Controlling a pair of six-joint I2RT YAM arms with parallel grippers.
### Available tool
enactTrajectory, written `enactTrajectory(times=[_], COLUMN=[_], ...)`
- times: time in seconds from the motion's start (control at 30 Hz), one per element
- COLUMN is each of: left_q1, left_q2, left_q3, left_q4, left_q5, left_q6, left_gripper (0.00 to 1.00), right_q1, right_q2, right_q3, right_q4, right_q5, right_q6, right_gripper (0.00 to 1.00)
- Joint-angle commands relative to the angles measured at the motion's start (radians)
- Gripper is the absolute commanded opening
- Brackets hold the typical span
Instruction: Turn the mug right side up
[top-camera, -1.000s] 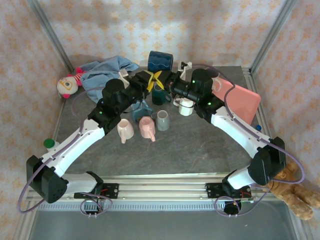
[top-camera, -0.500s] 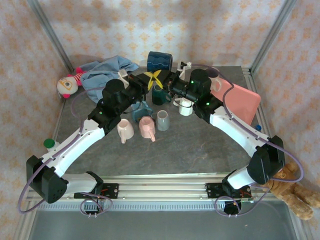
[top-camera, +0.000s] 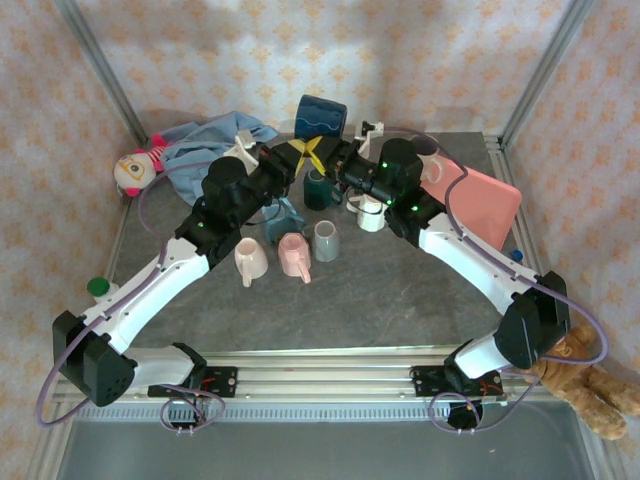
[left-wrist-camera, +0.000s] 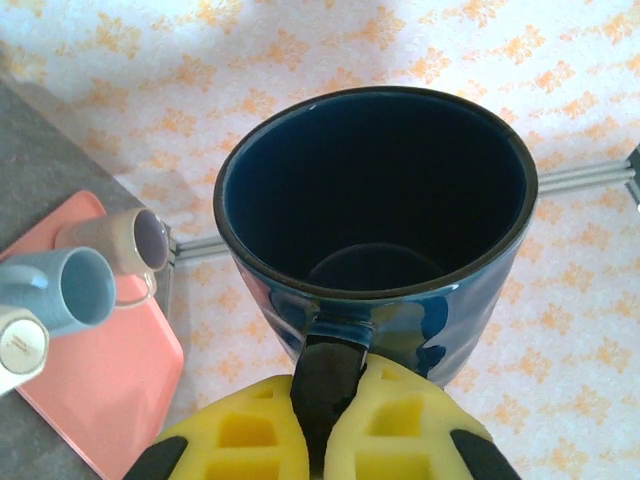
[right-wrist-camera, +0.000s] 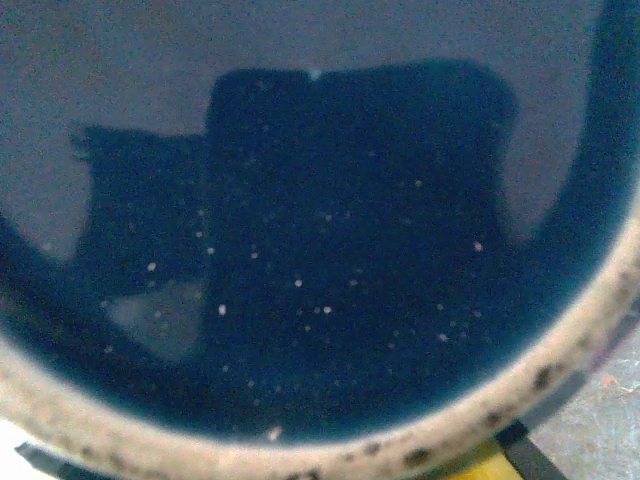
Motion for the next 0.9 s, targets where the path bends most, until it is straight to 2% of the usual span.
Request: enactTrajectory(times=[0.0,0.43,0.67,0.87], left_q1=[0.012,0.015,0.014,0.013], left_q2=[-0.042,-0.011,0.035,0.055], left_q3=[0.072,0.227,0.346,0.373], left_q4=[0.159,-0.069,-0.213,-0.252], left_q5=[-0.034,0.023,0.077,0.092], left_q6=[0.147,0.450,0.603,0.675], left_gripper=[0.00,0.00,0.00,0.00], right_q1=[-0.006,-0.068,-0.099,-0.106], right_q2=[-0.021,-0.130,-0.195,-0.226], right_q3=[-0.004,-0.100,-0.117,-0.095], right_q4=[0.029,-0.058,-0.179,-0.298], right_q5=[0.024,0.035,0.034,0.016], right_q6=[-0.034,-0.090,-0.162,-0.253], right_gripper=[0.26,0.34,0.35,0.35])
